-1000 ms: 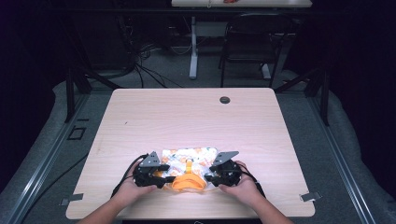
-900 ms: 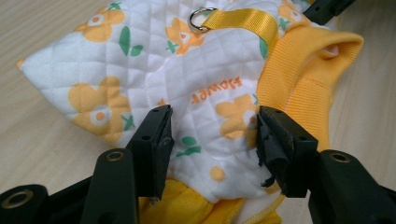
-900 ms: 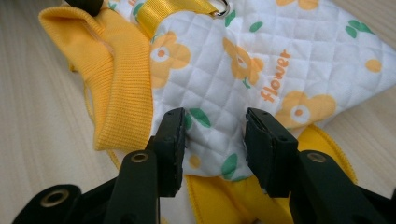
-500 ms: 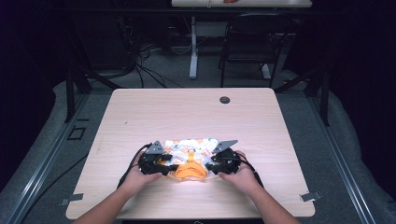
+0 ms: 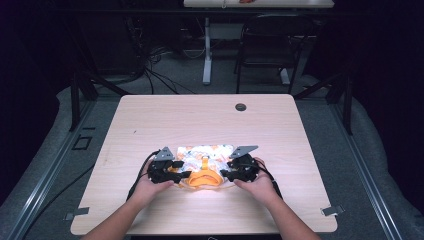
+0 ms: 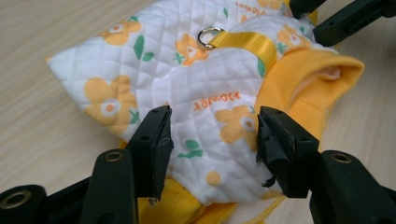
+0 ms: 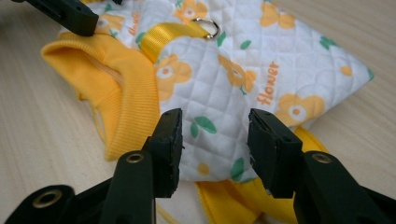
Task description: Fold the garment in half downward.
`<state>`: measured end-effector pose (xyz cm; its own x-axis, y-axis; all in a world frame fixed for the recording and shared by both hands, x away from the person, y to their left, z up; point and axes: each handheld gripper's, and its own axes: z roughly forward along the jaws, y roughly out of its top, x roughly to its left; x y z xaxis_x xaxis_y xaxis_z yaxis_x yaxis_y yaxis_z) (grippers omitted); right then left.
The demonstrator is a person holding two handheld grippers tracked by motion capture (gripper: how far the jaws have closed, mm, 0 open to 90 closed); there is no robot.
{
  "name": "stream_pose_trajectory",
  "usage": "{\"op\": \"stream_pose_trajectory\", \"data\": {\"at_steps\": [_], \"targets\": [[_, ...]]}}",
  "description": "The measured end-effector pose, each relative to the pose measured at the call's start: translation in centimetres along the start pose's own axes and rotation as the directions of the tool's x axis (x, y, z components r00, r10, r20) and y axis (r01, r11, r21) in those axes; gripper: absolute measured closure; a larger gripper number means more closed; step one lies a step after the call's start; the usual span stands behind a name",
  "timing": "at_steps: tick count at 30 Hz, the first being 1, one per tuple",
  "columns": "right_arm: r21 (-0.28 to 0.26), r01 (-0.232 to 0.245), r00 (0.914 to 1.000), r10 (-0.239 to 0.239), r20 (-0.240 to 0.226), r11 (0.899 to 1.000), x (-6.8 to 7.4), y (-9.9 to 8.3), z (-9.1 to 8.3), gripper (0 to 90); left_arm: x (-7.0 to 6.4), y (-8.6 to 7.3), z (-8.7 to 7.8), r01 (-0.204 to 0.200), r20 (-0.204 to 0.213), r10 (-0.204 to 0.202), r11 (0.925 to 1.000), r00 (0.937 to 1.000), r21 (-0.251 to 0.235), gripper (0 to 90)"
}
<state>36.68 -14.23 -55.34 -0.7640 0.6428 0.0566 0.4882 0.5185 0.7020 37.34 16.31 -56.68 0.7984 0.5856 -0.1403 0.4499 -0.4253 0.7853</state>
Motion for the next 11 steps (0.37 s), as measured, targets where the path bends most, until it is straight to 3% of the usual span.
{"op": "stream_pose_trajectory", "data": {"at_steps": [5,11], "targets": [[-0.042,0.012,0.9998,-0.011,0.016,0.999,0.6,0.1,-1.6,54.0,-0.3,0.2,-1.4,0.006,-0.025,-0.006,1.0000,0.9997,-0.006,46.5],[-0.079,0.044,0.9980,-0.040,0.050,0.996,1.6,-0.6,-3.8,53.5,-1.4,0.1,-3.6,-0.027,-0.049,0.025,0.9991,0.9985,-0.032,47.4]]}}
